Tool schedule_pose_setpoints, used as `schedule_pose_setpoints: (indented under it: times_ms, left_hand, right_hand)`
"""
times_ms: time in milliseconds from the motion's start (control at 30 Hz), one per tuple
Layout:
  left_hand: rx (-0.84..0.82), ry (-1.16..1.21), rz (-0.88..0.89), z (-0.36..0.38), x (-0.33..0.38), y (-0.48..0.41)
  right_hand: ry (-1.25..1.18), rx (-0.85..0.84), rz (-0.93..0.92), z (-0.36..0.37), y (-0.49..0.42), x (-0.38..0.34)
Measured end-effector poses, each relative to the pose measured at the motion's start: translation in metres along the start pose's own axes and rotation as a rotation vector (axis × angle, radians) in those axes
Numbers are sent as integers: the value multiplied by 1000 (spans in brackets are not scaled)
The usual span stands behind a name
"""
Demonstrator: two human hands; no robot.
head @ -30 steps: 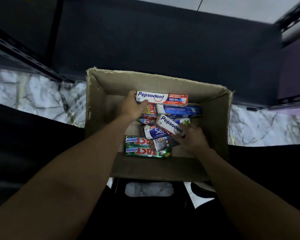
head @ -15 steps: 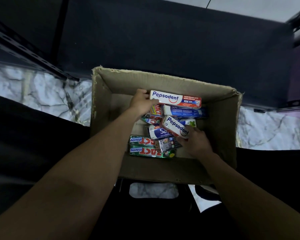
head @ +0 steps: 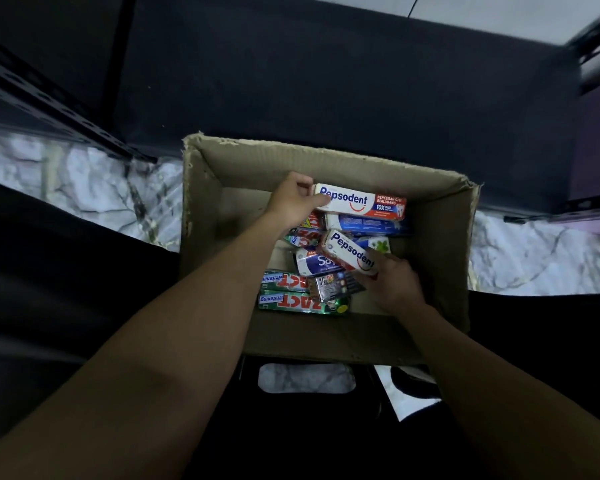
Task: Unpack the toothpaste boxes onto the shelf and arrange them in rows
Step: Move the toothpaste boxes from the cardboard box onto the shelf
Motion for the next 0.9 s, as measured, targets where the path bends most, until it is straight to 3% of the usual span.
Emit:
schedule_pose_setpoints:
  times_ms: [167, 367, 633, 900]
  left_hand:
    - [-149, -193, 100, 6, 14, 34]
    - [-169, -356, 175, 17, 14, 58]
    - [-160, -233, 153, 29, -2, 78]
    - [26, -111, 93, 16, -28, 84]
  right_hand:
    - [68, -31, -17, -7, 11, -11]
    - [120, -17, -26, -26, 32, -18]
    - [74, 47, 59, -34, 67, -10]
    - [70, 131, 197, -22, 77, 12]
Point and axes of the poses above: each hand's wrist, its own y-axis away from the middle knuckle, its own z-axis out of the palm, x = y × z, the point moved 2 cm from there along -y, towards the middle knuckle
